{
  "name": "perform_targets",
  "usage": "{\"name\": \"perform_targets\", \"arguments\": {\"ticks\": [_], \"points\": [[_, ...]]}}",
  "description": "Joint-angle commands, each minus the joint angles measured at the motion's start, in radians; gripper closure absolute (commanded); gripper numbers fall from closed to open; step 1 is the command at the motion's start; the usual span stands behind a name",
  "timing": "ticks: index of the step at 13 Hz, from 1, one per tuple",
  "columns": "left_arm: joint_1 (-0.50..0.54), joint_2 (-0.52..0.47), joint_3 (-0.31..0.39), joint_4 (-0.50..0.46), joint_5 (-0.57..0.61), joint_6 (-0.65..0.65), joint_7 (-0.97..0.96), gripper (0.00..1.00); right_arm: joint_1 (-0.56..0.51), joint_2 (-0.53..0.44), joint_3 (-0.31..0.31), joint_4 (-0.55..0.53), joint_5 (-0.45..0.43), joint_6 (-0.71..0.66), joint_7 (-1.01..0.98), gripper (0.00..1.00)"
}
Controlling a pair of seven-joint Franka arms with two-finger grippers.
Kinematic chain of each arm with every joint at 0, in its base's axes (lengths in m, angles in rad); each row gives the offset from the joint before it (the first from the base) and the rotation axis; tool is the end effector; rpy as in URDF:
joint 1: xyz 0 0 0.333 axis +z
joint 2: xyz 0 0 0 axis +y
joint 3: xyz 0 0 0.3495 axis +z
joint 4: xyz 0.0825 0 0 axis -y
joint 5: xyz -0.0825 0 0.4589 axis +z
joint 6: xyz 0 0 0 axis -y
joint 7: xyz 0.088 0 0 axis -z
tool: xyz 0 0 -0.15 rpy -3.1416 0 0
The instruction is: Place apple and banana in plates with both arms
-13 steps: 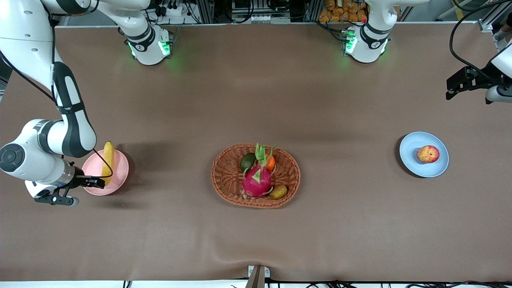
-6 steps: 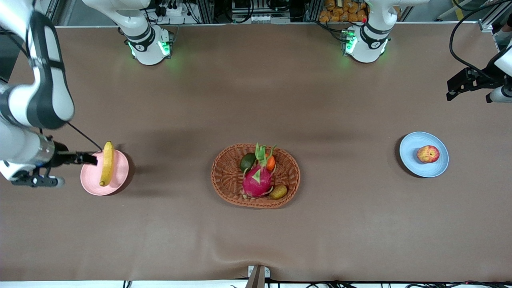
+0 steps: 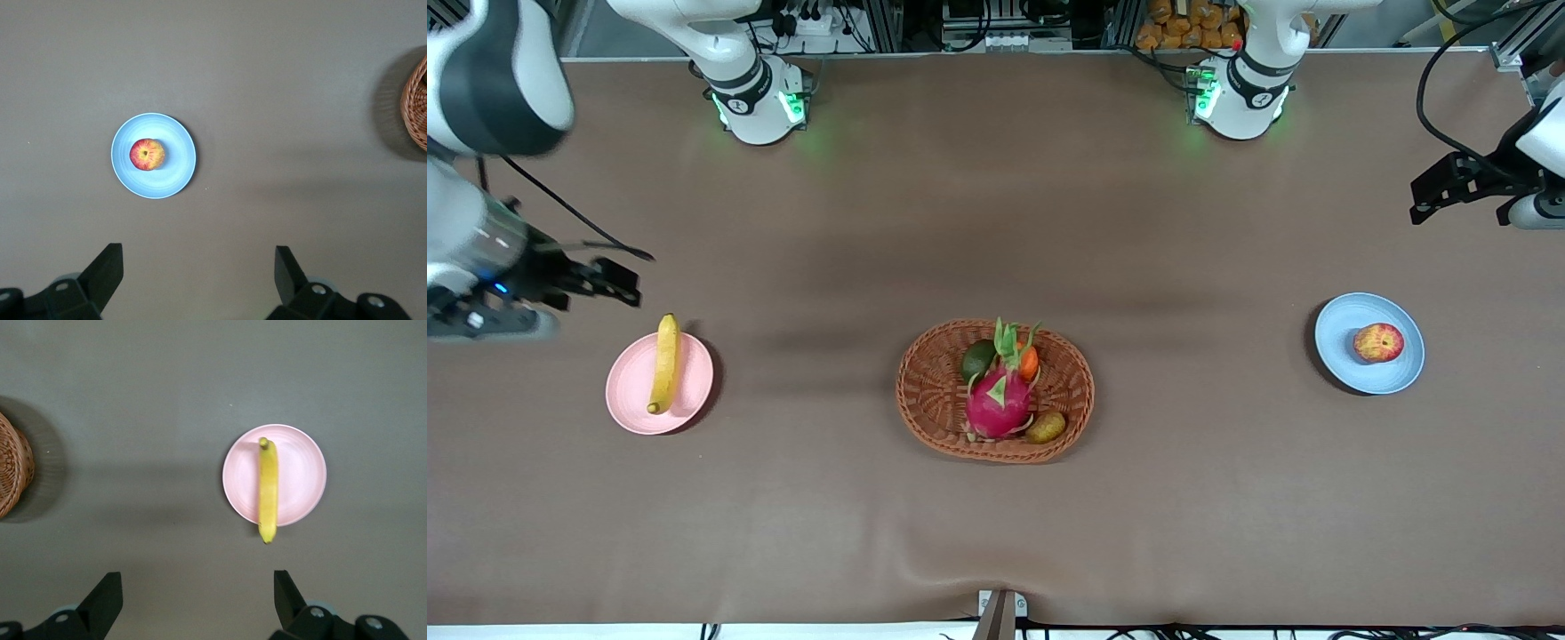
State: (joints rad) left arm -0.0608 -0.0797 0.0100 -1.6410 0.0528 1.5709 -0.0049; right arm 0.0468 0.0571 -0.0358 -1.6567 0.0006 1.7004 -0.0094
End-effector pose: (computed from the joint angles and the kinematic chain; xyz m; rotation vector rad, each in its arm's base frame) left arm 0.6016 -0.0224 0.6259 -3.0890 0.0706 -0.0171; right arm 0.6542 0.0077 0.5423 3.1399 0.0320 -0.0210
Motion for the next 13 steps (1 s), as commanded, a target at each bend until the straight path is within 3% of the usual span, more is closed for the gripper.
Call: {"name": "perform_targets", "arguments": {"ticks": [1,5,13], "points": [[0.001,-0.002,-0.004,0.029,-0.010,-0.023,-0.017,0.00,-0.028,-0.056,-0.007,0.056,-0.005,-0.120,0.000,0.00],[-0.001,0.001,-0.013,0.039,-0.010,-0.029,-0.020,0.00,-0.061,-0.059,-0.010,0.153,0.022,-0.287,0.098,0.00],[0.001,0.006,-0.013,0.041,-0.008,-0.035,-0.020,0.00,-0.064,-0.072,-0.016,0.153,0.024,-0.281,0.086,0.00]]}}
